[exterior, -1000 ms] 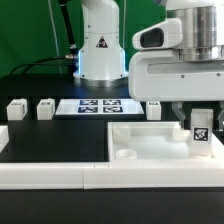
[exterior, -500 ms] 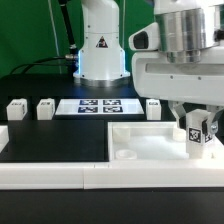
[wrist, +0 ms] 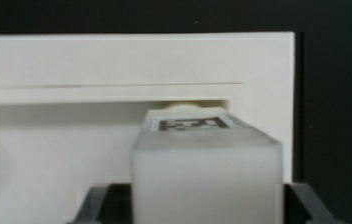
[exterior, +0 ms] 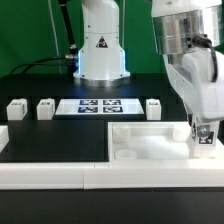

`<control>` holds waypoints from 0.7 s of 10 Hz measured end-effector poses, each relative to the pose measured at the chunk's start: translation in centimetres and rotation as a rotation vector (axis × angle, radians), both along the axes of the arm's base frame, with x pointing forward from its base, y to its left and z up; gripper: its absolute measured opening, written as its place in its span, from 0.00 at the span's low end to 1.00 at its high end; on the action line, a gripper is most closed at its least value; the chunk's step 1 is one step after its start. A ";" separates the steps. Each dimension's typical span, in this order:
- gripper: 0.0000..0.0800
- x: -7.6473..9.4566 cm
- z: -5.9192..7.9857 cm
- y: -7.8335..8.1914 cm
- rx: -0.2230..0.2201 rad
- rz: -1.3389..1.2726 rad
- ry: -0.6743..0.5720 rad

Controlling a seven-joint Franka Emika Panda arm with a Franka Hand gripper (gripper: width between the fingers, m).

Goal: Assemble square table

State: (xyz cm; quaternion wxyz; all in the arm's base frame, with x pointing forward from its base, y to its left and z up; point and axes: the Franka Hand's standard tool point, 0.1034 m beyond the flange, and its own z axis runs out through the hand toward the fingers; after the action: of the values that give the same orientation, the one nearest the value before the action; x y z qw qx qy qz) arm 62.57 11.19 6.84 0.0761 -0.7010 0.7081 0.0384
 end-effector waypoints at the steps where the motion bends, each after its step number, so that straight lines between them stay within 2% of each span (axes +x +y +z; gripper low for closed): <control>1: 0.37 -0.5 0.0 0.3 -0.044 0.215 -0.004; 2: 0.47 -0.9 -0.3 0.8 -0.070 0.393 -0.004; 3: 0.68 -0.8 -0.6 1.5 -0.084 0.553 -0.044; 4: 0.68 -0.9 -0.7 1.7 -0.089 0.688 -0.062; 5: 0.79 -0.9 -0.7 1.6 -0.091 0.734 -0.068; 7: 0.80 -0.9 -0.7 1.6 -0.096 0.895 -0.090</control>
Offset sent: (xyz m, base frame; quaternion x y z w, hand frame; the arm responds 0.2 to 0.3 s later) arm -0.0041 0.0201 -0.0066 0.0102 0.0115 -0.4003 0.9163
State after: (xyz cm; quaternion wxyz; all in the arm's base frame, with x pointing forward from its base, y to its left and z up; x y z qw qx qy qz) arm 61.67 12.77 6.17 0.0501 -0.9418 0.3323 0.0041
